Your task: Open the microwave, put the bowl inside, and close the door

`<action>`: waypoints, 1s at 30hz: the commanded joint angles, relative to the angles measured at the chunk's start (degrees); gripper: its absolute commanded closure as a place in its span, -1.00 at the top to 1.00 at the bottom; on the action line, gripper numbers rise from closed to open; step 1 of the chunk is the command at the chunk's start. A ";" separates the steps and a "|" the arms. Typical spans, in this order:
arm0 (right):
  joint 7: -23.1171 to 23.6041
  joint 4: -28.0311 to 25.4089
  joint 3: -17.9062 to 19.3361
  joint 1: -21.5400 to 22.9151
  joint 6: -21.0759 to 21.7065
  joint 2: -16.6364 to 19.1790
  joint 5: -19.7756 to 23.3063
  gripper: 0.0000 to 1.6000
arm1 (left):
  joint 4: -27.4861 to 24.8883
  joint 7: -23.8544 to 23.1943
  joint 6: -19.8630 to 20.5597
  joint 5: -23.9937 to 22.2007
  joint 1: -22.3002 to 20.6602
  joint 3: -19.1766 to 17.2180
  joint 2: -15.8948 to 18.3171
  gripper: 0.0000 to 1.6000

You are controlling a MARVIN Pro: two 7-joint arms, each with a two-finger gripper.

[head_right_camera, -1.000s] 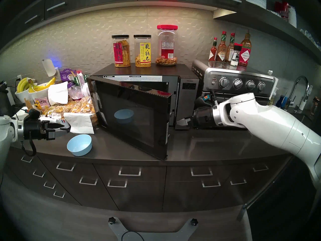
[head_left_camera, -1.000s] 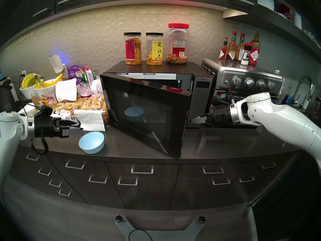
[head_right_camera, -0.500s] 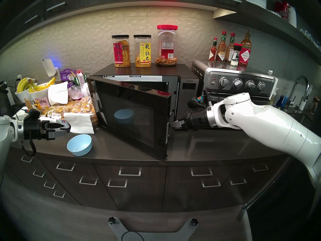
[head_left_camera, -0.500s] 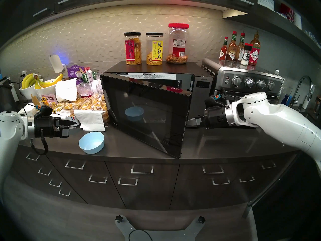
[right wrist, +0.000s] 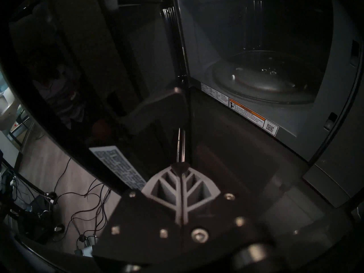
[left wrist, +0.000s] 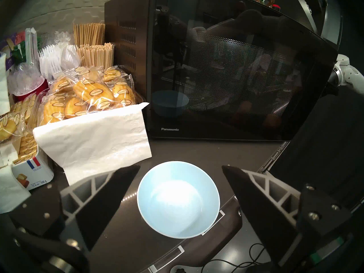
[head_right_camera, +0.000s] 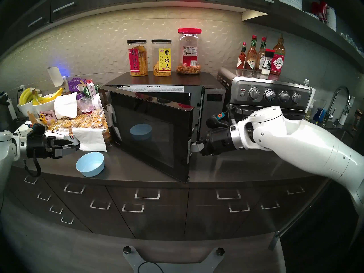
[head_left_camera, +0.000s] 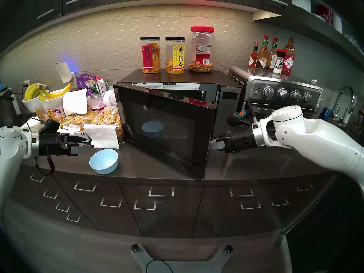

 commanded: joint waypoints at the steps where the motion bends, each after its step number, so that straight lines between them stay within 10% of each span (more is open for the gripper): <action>1: 0.30 -2.32 0.40 0.56 0.61 0.50 0.07 -1.00 | -0.37 0.05 0.05 -0.10 -0.31 -0.93 0.23 1.00; 30: -4.98 -11.49 0.55 0.17 2.14 -0.69 3.30 -1.00 | -0.35 0.04 0.04 -0.10 -0.33 -0.90 0.24 1.00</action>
